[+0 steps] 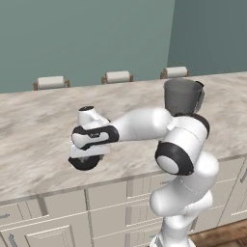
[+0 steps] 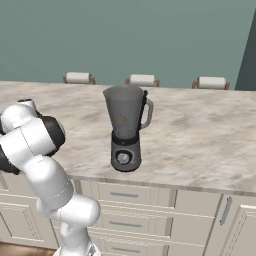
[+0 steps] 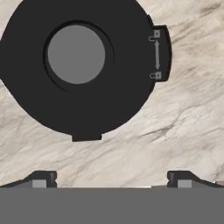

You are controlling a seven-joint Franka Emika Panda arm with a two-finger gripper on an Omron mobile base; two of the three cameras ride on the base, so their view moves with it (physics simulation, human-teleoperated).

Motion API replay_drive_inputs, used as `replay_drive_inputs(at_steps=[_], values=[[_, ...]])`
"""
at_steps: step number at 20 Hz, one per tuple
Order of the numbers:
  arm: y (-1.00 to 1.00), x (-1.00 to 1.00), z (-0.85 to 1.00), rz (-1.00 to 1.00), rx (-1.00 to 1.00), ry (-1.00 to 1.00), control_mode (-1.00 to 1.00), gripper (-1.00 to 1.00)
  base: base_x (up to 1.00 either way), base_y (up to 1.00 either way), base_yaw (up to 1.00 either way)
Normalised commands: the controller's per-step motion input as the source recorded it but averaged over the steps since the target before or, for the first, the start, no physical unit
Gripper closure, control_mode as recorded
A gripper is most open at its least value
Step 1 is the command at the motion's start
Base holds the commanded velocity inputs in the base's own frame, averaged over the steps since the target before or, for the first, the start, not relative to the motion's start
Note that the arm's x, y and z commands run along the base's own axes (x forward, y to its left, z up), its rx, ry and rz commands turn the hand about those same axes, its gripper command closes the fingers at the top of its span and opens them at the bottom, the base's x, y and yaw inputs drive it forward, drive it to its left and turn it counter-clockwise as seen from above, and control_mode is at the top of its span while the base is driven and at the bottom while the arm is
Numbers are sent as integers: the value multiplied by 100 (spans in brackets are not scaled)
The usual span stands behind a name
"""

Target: Grab the garlic and lemon from the fridge, place them in the blender, close the lid, and turn on the blender to create a marinade.

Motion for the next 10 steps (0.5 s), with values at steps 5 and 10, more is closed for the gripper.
replay_drive_inputs(at_steps=[5, 10], values=[[15, 32, -1, -8, 0, 0, -100, -100, 0, 0, 0], [5, 20, -12, -3, -1, 0, -100, -100, 0, 0, 0]])
